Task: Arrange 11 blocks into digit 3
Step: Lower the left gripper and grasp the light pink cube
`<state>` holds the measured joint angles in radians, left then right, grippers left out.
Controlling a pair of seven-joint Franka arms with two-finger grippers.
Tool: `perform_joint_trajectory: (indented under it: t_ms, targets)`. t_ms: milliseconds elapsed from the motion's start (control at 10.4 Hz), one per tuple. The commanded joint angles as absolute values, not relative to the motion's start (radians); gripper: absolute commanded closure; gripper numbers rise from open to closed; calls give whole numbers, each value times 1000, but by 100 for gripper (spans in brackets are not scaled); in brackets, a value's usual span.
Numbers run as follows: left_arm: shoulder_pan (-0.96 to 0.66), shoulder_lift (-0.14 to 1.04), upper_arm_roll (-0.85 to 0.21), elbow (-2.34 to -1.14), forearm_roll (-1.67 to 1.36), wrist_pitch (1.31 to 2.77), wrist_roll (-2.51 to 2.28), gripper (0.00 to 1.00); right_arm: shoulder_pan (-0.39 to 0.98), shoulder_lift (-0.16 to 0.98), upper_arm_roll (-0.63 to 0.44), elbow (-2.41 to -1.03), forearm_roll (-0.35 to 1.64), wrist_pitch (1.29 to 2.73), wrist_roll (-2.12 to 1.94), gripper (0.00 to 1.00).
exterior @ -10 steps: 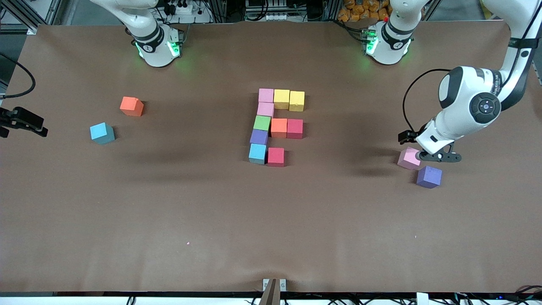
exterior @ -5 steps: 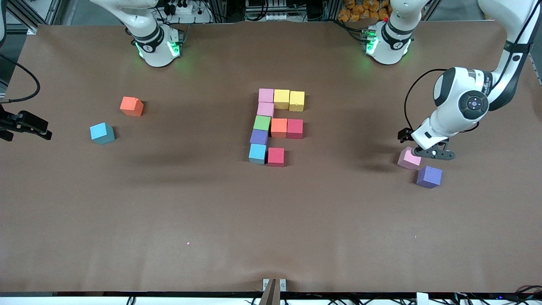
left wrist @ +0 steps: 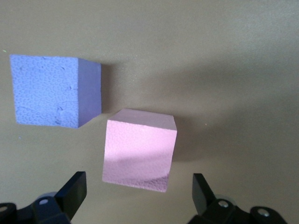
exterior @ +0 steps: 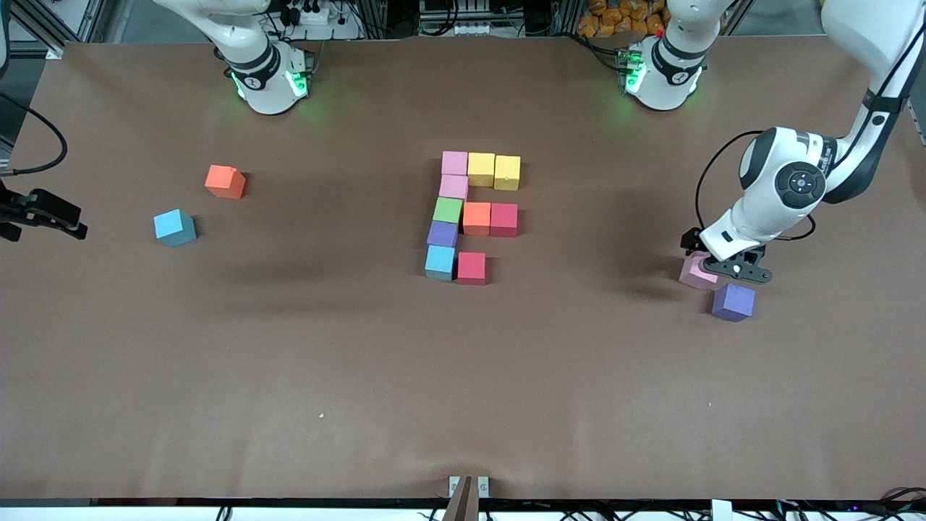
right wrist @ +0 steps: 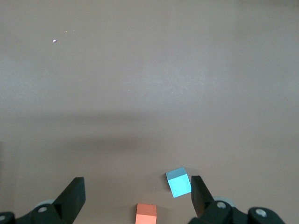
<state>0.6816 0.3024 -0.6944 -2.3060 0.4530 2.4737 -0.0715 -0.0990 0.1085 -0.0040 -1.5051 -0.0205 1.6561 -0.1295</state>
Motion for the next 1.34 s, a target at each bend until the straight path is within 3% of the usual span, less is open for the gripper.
perform_joint_trajectory:
  t_ms: [0,1246]
  targets:
    - [686,324,-696,-2289,508,2487,-75,0,-100,120,-6,-1483,-17,1652,-126,0]
    - [624,423,-625,-2249,592,2519,-141,0,-120,120,-11,-1476,-23,1686,-133,0]
